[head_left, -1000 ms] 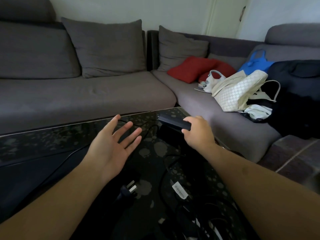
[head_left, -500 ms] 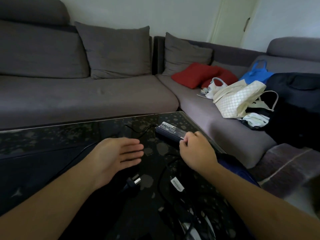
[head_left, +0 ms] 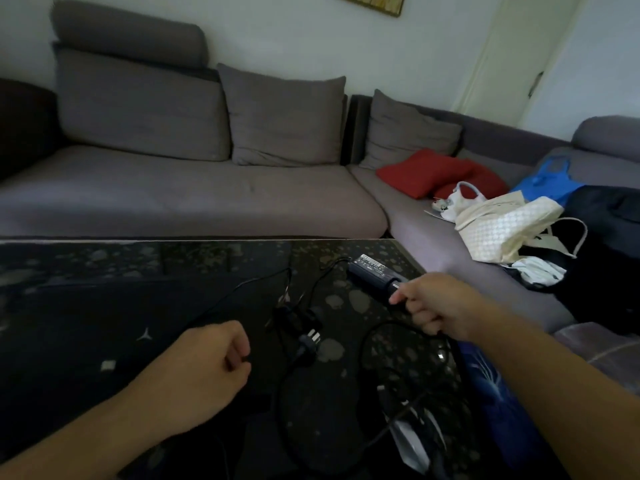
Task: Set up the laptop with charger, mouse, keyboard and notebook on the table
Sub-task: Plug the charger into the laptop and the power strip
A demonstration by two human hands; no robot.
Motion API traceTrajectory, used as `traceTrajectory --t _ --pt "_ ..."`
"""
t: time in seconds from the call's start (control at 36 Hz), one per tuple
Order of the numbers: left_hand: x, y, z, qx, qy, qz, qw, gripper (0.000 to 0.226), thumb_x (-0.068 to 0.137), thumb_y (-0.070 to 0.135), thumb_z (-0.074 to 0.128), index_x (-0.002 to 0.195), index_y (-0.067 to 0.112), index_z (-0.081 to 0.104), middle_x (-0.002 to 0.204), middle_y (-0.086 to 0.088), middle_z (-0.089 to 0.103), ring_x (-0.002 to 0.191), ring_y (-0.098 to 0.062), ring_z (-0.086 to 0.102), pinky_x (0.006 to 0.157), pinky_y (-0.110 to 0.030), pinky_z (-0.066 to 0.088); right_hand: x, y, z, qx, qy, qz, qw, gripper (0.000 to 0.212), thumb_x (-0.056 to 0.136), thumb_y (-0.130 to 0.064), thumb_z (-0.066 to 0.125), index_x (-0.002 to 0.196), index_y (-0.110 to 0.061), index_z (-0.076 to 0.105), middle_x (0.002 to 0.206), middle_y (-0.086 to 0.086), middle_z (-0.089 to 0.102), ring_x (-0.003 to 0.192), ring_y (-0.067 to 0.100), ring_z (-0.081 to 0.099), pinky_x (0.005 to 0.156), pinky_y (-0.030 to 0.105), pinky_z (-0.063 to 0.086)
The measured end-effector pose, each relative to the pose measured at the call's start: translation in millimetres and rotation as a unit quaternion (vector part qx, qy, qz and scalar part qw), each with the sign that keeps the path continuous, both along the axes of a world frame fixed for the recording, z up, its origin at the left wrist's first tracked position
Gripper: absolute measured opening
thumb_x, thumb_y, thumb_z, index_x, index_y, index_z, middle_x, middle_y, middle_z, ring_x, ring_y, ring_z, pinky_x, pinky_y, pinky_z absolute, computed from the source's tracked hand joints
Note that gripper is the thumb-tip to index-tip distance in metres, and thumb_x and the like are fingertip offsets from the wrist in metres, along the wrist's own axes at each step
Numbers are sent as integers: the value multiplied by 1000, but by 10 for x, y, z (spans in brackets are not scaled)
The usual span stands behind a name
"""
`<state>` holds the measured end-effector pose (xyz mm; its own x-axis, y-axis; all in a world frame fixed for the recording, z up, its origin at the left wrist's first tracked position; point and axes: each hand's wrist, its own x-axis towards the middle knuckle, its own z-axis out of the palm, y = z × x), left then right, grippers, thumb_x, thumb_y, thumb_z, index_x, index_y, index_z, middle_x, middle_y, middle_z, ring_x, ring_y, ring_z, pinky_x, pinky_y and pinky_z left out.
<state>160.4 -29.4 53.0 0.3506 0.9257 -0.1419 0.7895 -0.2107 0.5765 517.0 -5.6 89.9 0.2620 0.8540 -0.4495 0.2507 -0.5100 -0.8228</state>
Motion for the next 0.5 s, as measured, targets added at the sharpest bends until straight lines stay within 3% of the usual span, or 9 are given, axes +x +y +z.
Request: traceTrajectory --t 0.08,0.17,0.25,0.33,0.42,0.5 --pt "-205 -67 23 29 4 28 999 15 95 30 71 95 40 60 93 14 67 78 3 66 68 -19 55 252 -6 183 15 -26 -35 999 19 100 -3 47 94 -4 65 52 -4 36 41 7 21 36 18 11" --pt "-376 -113 41 61 13 52 997 26 94 26 71 98 45 54 99 16 62 83 0 64 69 -16 51 507 -37 308 36 -206 -43 977 23 99 4 50 102 3 72 63 4 52 51 16 39 39 22 30" --pt "-550 -126 32 90 40 72 993 37 91 38 74 111 48 46 112 22 50 98 1 56 83 -14 49 658 -100 226 73 -373 -30 924 25 99 -3 59 82 -19 69 77 3 62 70 21 55 64 29 45" --pt "-734 -95 -7 67 98 96 988 58 84 58 75 128 41 41 119 18 44 108 -1 51 95 -19 51 693 -106 4 60 -425 -29 903 27 102 -24 63 76 -16 67 79 8 67 78 29 62 75 39 49" --pt "-835 -68 3 -27 113 101 988 40 83 62 74 107 42 49 105 18 54 92 -1 61 84 -21 58 529 -38 -190 13 -469 -35 883 33 95 -42 62 95 -8 65 99 22 68 94 41 64 83 47 53" --pt "-842 -59 -55 -29 118 117 986 22 89 47 75 98 40 56 99 15 58 83 -2 65 74 -21 60 6 -68 -150 36 -563 -44 825 54 78 -23 77 123 -1 55 132 32 50 122 51 46 101 56 42"
